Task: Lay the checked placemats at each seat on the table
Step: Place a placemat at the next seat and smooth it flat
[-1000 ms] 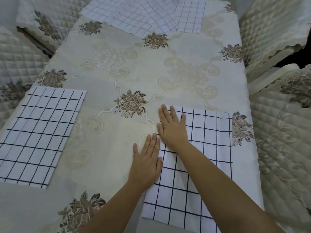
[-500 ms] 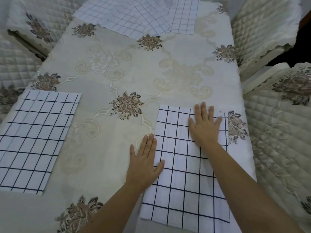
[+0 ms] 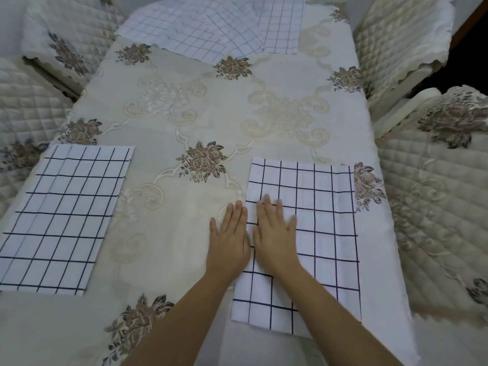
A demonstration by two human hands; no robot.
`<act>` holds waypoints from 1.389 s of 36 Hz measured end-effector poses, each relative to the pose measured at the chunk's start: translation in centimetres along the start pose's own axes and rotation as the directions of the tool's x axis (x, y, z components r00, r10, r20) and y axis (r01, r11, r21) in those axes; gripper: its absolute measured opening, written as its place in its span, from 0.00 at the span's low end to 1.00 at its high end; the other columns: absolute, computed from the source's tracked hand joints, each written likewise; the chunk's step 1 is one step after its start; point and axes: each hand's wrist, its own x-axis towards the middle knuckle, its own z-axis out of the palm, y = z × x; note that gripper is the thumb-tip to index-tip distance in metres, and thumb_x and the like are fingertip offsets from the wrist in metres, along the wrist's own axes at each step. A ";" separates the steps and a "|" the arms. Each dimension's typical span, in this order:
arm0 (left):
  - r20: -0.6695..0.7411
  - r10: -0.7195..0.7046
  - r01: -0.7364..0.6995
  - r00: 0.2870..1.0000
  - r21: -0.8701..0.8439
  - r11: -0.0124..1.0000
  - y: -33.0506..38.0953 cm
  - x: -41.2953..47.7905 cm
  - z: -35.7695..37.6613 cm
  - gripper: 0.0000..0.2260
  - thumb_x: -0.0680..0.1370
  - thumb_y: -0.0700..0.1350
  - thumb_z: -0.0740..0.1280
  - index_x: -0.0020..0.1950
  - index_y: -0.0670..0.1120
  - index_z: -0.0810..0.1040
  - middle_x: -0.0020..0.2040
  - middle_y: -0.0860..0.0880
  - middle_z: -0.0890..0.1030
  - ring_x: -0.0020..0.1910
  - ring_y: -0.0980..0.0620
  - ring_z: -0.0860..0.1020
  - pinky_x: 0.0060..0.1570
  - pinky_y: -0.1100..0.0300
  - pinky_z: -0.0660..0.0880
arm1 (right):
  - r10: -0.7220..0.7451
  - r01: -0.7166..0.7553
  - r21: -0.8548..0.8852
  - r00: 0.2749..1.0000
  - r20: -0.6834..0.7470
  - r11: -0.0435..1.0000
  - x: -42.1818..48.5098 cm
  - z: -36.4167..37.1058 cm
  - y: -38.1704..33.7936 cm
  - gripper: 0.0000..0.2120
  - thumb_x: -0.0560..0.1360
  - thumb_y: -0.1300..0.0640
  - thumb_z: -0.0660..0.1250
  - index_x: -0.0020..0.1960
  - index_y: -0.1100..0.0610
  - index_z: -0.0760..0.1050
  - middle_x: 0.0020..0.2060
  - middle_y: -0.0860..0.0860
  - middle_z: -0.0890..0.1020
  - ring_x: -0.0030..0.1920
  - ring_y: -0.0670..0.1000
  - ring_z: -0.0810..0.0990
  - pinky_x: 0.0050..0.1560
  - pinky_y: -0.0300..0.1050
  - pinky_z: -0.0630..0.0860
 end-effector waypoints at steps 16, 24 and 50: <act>0.101 0.003 -0.012 0.995 0.086 0.996 -0.2 -1.3 -0.2 0.28 0.74 0.57 0.53 0.70 0.45 0.68 0.71 0.45 0.69 0.69 0.43 0.70 0.54 0.33 0.69 | 0.136 -0.136 -0.104 0.991 -0.014 0.985 -3.0 -0.8 7.6 0.29 0.76 0.44 0.44 0.75 0.53 0.57 0.75 0.51 0.58 0.74 0.58 0.57 0.66 0.67 0.59; 0.068 0.072 -0.077 0.995 0.082 0.994 -0.4 -3.0 0.2 0.25 0.75 0.53 0.53 0.69 0.43 0.69 0.70 0.43 0.70 0.68 0.43 0.70 0.54 0.34 0.70 | 0.187 -0.186 -0.112 0.982 -0.004 0.976 -4.6 -2.6 11.8 0.31 0.76 0.43 0.41 0.75 0.55 0.57 0.75 0.52 0.57 0.75 0.59 0.55 0.66 0.68 0.58; 0.072 0.082 -0.085 0.994 0.035 0.996 1.1 -8.5 0.3 0.25 0.75 0.51 0.52 0.72 0.45 0.61 0.72 0.45 0.67 0.71 0.48 0.61 0.58 0.37 0.69 | 0.102 -0.107 -0.064 0.992 -0.080 0.992 -11.2 1.9 3.2 0.27 0.78 0.45 0.47 0.74 0.53 0.58 0.74 0.49 0.61 0.73 0.53 0.56 0.70 0.61 0.57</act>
